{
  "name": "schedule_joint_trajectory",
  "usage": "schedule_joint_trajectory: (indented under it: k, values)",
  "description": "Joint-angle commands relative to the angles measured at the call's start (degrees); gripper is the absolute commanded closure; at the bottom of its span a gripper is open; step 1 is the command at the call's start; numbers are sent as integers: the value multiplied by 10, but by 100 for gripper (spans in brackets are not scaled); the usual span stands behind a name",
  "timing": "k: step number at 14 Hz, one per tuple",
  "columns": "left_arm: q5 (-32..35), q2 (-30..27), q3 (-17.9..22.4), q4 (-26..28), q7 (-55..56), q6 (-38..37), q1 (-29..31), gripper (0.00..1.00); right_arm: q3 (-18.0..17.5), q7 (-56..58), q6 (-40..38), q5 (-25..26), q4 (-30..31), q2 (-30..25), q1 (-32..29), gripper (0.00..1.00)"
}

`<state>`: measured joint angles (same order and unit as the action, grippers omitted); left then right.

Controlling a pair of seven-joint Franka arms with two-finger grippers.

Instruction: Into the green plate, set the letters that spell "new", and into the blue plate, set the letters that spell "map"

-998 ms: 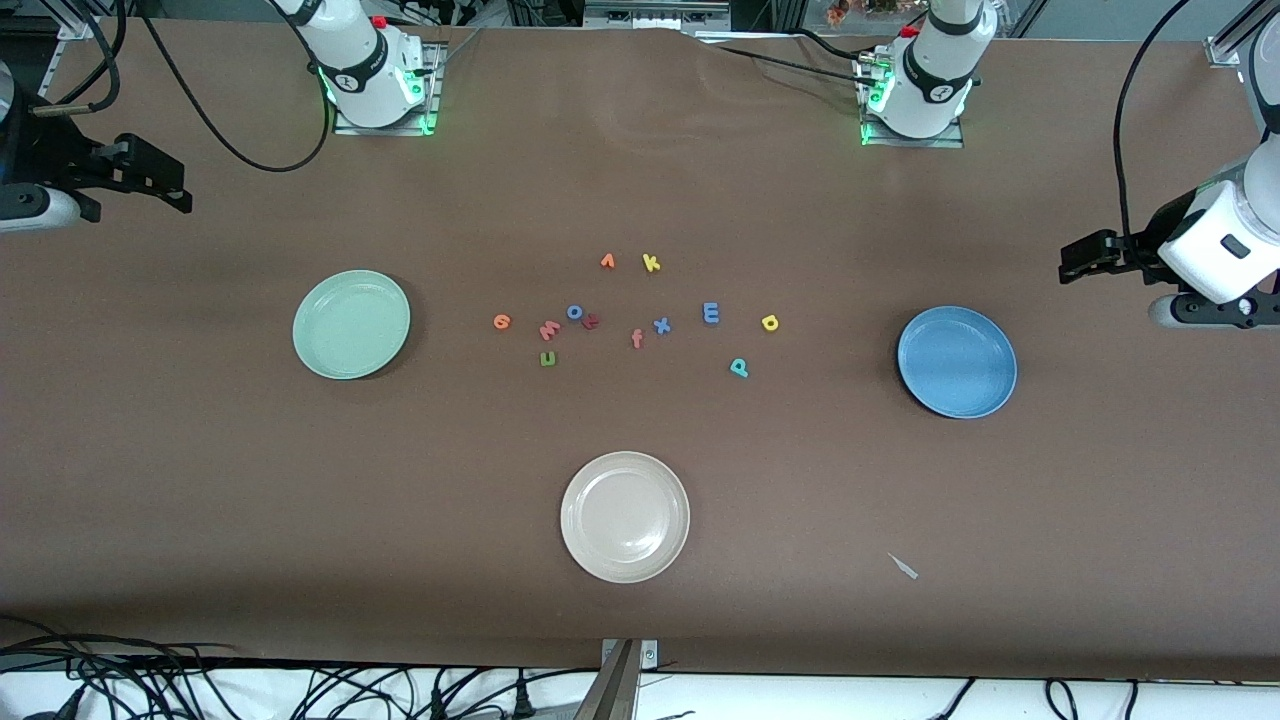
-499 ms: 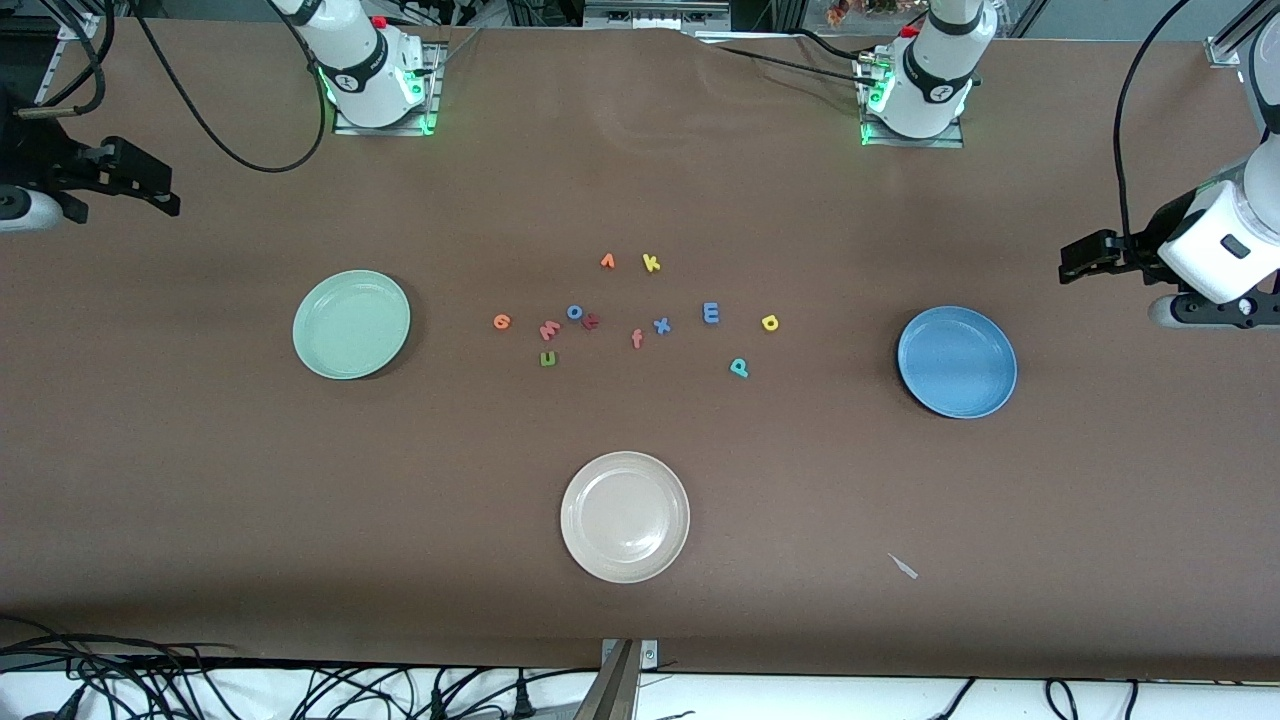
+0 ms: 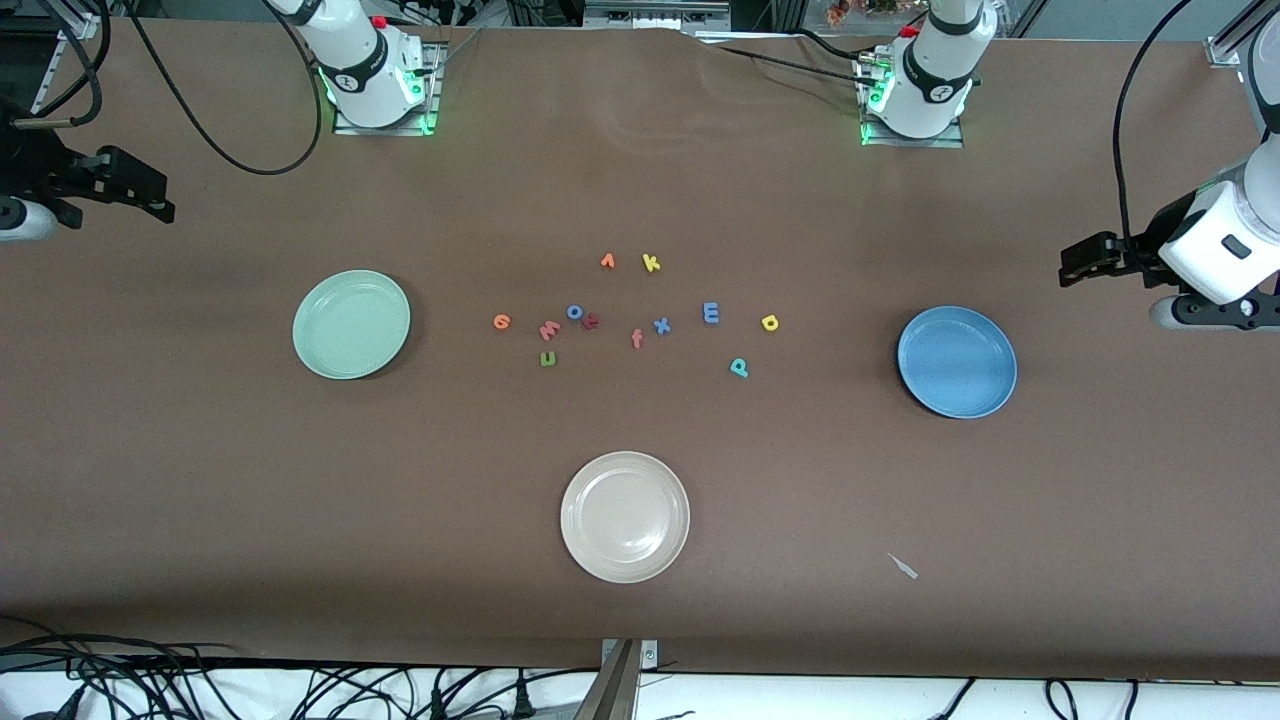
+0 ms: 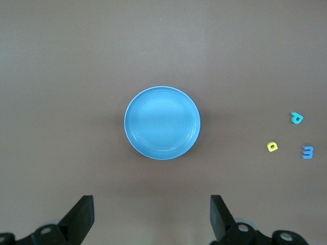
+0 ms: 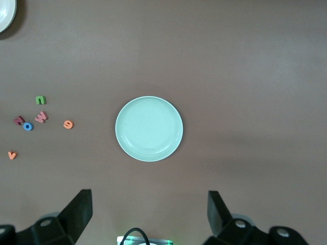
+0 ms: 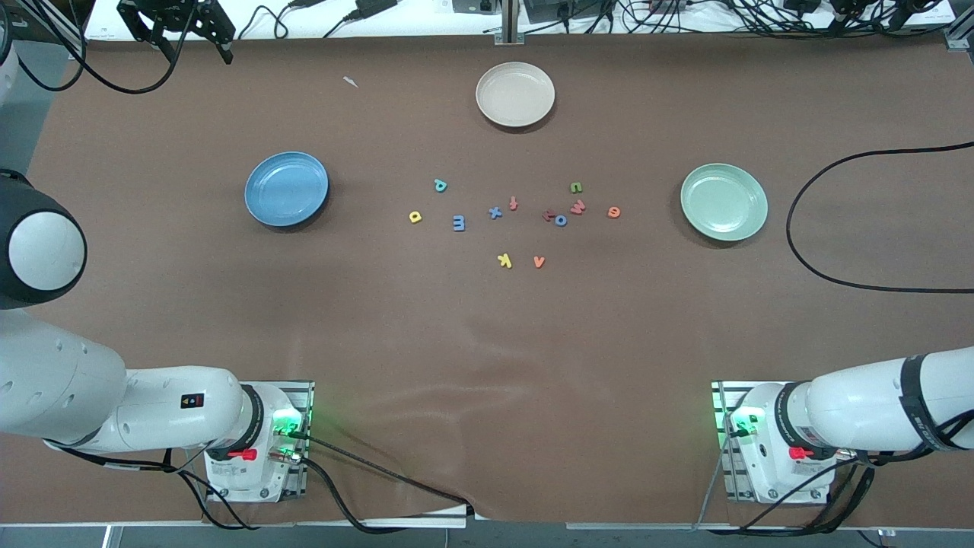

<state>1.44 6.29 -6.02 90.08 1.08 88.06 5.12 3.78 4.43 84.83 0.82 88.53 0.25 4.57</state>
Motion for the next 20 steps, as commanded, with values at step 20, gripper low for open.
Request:
schedule_joint_trajectory:
  k: [20]
  values:
    - [-11,-4,0,2,-5,4,-1,0,-11,-6,-6,-6,22,6,4,0]
